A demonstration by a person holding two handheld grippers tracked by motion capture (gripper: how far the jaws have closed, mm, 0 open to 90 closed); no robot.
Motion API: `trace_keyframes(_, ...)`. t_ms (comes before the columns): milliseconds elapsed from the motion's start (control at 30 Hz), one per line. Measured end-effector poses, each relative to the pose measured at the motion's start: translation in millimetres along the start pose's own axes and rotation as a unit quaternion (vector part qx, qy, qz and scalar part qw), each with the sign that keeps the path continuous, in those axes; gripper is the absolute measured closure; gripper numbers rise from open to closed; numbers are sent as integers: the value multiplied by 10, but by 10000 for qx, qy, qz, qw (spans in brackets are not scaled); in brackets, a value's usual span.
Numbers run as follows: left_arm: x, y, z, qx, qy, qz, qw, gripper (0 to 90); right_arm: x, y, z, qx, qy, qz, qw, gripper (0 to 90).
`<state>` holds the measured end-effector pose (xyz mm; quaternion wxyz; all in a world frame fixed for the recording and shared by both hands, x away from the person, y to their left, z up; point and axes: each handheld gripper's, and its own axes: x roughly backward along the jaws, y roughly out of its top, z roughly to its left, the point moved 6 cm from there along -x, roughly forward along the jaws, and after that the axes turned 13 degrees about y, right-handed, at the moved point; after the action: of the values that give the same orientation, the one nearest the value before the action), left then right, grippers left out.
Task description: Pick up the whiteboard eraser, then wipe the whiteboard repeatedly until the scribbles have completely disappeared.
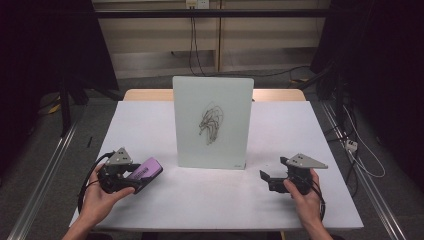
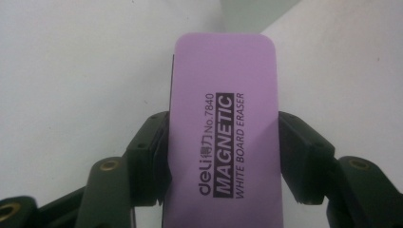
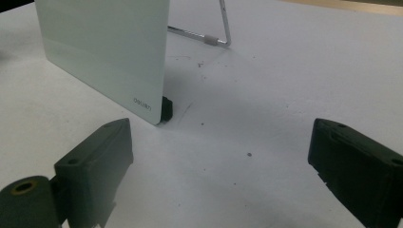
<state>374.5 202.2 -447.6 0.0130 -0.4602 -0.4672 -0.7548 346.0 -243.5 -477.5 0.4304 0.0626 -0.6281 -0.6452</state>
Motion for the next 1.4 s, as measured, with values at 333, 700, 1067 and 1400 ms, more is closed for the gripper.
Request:
trace_keyframes(333, 49, 82, -40, 86, 17, -451, 9989, 409, 50, 4, 6, 22, -11, -46, 10000, 76)
trace_keyframes(700, 136, 242, -66, 174, 80, -917, 9956, 410, -29, 14, 16, 60, 52, 7, 10000, 75)
trace_keyframes(1067, 183, 613, -207, -28, -2, -1244, 9922, 409, 27, -4, -4, 62, 62, -21, 10000, 75)
trace_keyframes(1400, 77, 813, -328, -238, -9, -1294, 9913, 410, 46, -3, 17, 84, 59, -39, 9999, 75)
